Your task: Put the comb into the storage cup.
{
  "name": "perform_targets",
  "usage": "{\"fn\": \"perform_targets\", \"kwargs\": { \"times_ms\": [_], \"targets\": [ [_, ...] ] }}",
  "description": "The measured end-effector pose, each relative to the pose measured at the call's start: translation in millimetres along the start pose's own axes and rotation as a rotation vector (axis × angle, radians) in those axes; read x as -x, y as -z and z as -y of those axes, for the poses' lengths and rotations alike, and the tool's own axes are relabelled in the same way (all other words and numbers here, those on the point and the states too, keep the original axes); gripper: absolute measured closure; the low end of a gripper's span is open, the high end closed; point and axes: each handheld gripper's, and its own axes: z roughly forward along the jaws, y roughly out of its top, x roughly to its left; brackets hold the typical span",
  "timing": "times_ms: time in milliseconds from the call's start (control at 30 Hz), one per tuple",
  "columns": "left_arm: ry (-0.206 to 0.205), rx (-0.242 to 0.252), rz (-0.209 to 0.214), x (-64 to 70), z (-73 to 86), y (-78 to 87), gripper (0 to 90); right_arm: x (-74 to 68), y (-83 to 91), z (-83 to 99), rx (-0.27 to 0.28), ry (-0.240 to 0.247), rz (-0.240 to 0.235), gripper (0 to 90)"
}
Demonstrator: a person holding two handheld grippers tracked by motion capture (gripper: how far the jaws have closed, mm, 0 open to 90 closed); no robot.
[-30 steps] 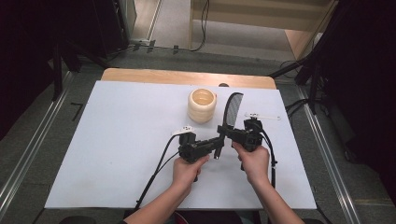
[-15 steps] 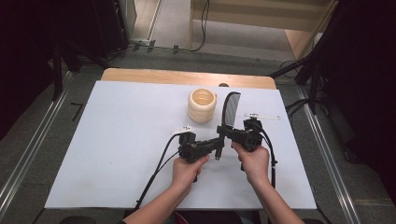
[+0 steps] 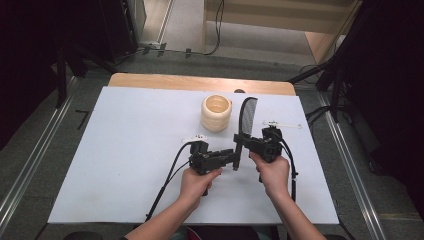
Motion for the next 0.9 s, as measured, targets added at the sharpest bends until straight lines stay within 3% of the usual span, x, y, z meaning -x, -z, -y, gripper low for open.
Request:
{"fn": "perform_targets", "kwargs": {
  "times_ms": [300,400,900],
  "targets": [
    [-0.038,-0.086,-0.006,0.9,-4.6,13.8,43.9,2.7,1.8,-0.4,0.010,0.002,0.011,70.1],
    [-0.034,-0.117,-0.003,-0.4,-6.7,19.7,42.2,3.5,2.3,-0.5,0.016,0.009,0.011,70.0],
    [-0.102,-0.261,-0.062,-1.4,-15.9,47.7,36.7,2.0,4.8,0.3,0.035,0.052,0.020,70.0]
  ]
}}
